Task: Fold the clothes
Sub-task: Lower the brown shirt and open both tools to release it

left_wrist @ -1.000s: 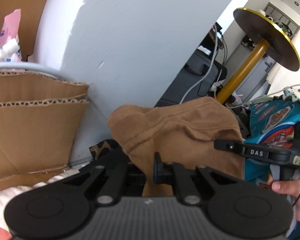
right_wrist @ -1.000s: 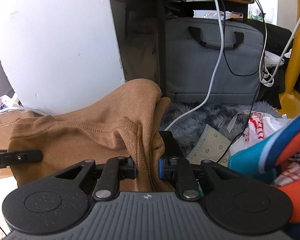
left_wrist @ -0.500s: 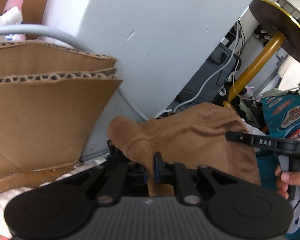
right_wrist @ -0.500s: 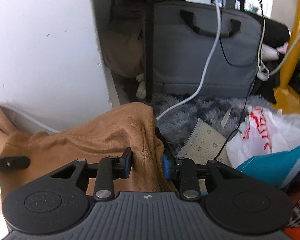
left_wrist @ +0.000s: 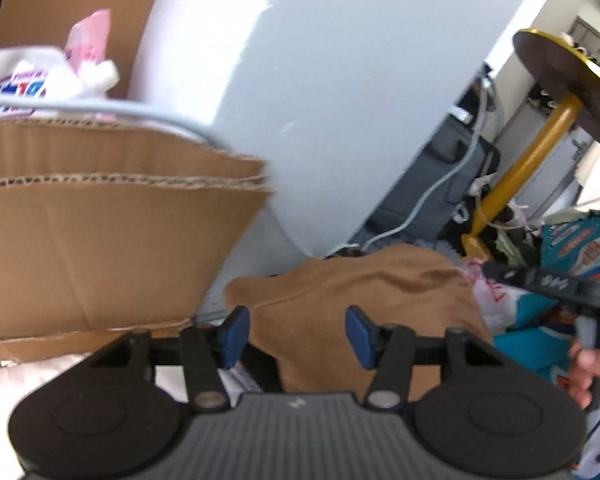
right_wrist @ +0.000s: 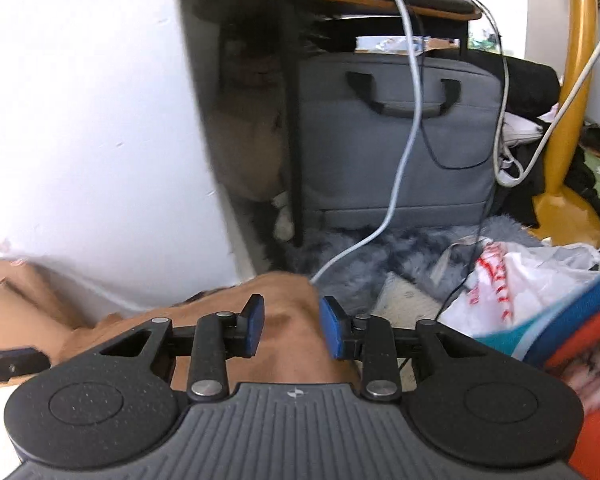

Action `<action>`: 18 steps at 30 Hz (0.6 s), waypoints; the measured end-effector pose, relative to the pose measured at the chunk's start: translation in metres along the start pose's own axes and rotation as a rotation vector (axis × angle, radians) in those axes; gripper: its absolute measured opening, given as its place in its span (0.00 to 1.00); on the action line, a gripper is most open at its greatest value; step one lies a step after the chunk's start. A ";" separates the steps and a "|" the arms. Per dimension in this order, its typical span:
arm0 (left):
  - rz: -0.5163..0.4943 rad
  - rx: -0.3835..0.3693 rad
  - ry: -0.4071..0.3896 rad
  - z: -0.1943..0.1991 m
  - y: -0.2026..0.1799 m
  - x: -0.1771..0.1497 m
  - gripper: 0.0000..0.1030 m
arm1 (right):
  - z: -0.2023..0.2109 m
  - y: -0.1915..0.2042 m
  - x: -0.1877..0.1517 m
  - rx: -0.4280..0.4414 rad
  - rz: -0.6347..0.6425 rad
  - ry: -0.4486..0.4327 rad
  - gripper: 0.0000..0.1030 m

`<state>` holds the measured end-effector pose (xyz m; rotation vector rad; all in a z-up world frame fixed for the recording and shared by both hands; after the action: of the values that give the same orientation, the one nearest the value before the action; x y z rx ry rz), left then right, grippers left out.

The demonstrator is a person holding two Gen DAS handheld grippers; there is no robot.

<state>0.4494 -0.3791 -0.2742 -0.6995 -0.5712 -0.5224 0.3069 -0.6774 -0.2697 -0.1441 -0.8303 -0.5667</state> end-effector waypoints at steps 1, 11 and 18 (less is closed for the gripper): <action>-0.004 -0.011 -0.007 0.003 -0.006 0.000 0.53 | 0.000 0.004 -0.005 0.016 0.002 0.006 0.32; -0.098 -0.069 0.065 -0.020 -0.045 -0.031 0.37 | -0.043 0.000 -0.030 0.009 -0.047 0.075 0.21; -0.108 -0.039 0.096 -0.039 -0.038 -0.039 0.33 | -0.080 0.002 -0.023 0.008 -0.069 0.108 0.20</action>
<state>0.4101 -0.4220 -0.3069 -0.6798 -0.5119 -0.6653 0.3482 -0.6935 -0.3403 -0.0774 -0.7348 -0.6306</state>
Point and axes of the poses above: each gripper's, at about its wrist camera, not at the fingertips, and z roughly against the way its jaws point, y to its left, x to its top, the point moved 9 cm from there along -z, roughly the way its jaws point, and after that the axes turned 1 degree about y, right-handed, at the moved point
